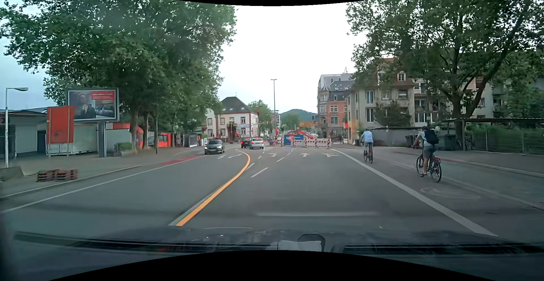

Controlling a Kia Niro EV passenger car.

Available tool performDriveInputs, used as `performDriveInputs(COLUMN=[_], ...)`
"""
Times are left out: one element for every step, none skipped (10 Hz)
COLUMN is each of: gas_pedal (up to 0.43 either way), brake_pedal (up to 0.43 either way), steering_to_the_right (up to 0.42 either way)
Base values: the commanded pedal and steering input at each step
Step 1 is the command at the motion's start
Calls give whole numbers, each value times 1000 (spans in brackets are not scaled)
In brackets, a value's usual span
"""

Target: Follow the waypoints while adhering to traffic rules and regulations

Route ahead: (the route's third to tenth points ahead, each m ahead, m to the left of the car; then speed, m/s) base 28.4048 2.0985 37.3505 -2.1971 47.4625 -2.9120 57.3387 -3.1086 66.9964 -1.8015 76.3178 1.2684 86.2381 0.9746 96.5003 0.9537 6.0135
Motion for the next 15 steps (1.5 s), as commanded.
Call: performDriveInputs(gas_pedal=[0, 0, 0, 0, 0, 0, 0, 0, 0, 0, 0, 0, 0, 0, 0], brake_pedal=[0, 0, 0, 0, 0, 0, 0, 0, 0, 0, 0, 0, 0, 18, 43], steering_to_the_right=[-23, -25, -30, -32, -33, -33, -33, -33, -33, -33, -34, -34, -35, -34, -34])
